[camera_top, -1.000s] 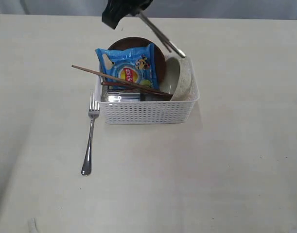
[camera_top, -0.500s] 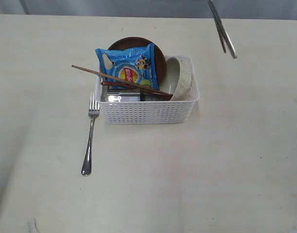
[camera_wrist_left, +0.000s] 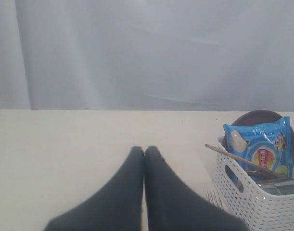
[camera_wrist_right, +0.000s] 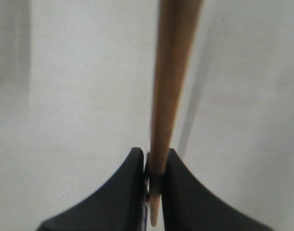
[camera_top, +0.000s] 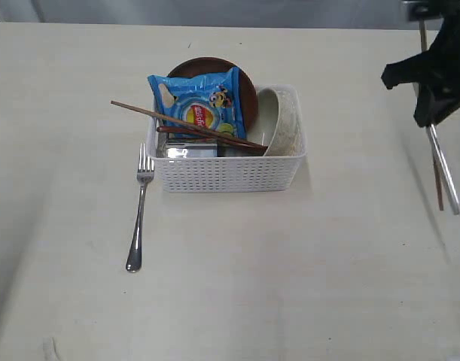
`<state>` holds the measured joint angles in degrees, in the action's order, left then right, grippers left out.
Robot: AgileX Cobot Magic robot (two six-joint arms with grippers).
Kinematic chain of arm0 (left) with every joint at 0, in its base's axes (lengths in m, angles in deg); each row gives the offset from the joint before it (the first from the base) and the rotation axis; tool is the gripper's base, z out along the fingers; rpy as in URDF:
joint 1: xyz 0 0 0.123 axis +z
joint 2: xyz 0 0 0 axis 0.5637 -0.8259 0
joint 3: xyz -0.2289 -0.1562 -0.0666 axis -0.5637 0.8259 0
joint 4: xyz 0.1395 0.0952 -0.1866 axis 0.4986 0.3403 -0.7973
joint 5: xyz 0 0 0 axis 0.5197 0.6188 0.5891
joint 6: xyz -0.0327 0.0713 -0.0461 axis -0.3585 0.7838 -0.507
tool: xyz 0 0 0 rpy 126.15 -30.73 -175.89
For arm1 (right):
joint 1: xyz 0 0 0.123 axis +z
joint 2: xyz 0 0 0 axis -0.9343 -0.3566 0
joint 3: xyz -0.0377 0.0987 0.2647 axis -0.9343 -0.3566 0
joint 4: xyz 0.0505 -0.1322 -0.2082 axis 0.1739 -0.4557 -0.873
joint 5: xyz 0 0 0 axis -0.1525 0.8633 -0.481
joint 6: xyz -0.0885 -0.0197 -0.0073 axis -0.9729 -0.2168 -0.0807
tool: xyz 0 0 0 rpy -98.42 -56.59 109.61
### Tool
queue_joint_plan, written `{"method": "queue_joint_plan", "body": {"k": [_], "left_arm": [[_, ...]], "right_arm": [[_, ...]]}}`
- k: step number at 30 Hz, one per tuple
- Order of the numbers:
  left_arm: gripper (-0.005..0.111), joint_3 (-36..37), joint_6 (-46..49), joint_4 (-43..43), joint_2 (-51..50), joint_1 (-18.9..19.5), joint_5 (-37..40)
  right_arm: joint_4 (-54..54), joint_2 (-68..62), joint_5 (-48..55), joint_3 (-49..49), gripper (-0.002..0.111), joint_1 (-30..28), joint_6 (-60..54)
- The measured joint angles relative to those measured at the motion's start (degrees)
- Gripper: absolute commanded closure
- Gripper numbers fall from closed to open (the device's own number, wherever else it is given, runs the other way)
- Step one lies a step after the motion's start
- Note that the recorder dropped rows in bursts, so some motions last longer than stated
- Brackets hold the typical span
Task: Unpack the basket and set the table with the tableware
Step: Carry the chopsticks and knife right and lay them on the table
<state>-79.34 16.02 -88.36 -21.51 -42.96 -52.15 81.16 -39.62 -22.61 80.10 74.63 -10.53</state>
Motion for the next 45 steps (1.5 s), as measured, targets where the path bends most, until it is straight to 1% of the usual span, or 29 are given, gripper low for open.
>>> {"method": "queue_joint_plan", "body": {"k": [3,7,12,15,19,20,22,23,24,25,26,32,40,41,43,45], "left_arm": [[0.107,0.00,0.00,1.07,0.00,0.00,0.00],[0.107,0.00,0.00,1.32,0.00,0.00,0.00],[0.107,0.00,0.00,1.47,0.00,0.00,0.00],[0.107,0.00,0.00,1.47,0.00,0.00,0.00],[0.107,0.00,0.00,1.47,0.00,0.00,0.00],[0.107,0.00,0.00,1.47,0.00,0.00,0.00],[0.107,0.00,0.00,1.47,0.00,0.00,0.00],[0.107,0.00,0.00,1.47,0.00,0.00,0.00],[0.107,0.00,0.00,1.47,0.00,0.00,0.00],[0.107,0.00,0.00,1.47,0.00,0.00,0.00],[0.107,0.00,0.00,1.47,0.00,0.00,0.00],[0.107,0.00,0.00,1.47,0.00,0.00,0.00],[0.107,0.00,0.00,1.47,0.00,0.00,0.00],[0.107,0.00,0.00,1.47,0.00,0.00,0.00],[0.107,0.00,0.00,1.47,0.00,0.00,0.00],[0.107,0.00,0.00,1.47,0.00,0.00,0.00]], "right_arm": [[3.81,-2.16,-1.83,-2.64,0.109,-1.52,-2.07],[5.54,-6.52,-3.49,-4.18,0.109,-1.65,-3.00],[5.85,-11.83,-5.22,-4.23,0.109,-1.65,-3.48],[5.85,-15.64,-8.39,-4.23,0.109,-1.65,-3.59],[5.85,-17.58,-11.10,-4.23,0.108,-1.65,-3.59],[5.85,-17.62,-11.26,-4.23,0.103,-1.65,-3.59],[5.85,-17.62,-11.99,-4.23,0.086,-1.65,-3.59],[5.97,-17.62,-12.25,-4.23,0.074,-1.65,-3.39],[6.47,-17.62,-12.34,-4.23,0.065,-1.65,-3.39],[7.27,-17.62,-12.34,-4.23,0.057,-1.65,-3.39],[8.21,-17.62,-12.34,-4.23,0.055,-1.65,-3.39],[8.89,-16.21,-12.48,-4.23,0.055,-1.76,-3.16],[11.98,-8.52,-10.47,-4.23,0.056,-1.76,-2.47],[12.73,-7.80,-9.98,-4.23,0.058,-1.63,-2.47],[13.64,-6.70,-9.28,-4.23,0.065,-0.52,-2.61],[14.13,-5.83,-8.90,-4.23,0.072,1.82,-2.93]]}}
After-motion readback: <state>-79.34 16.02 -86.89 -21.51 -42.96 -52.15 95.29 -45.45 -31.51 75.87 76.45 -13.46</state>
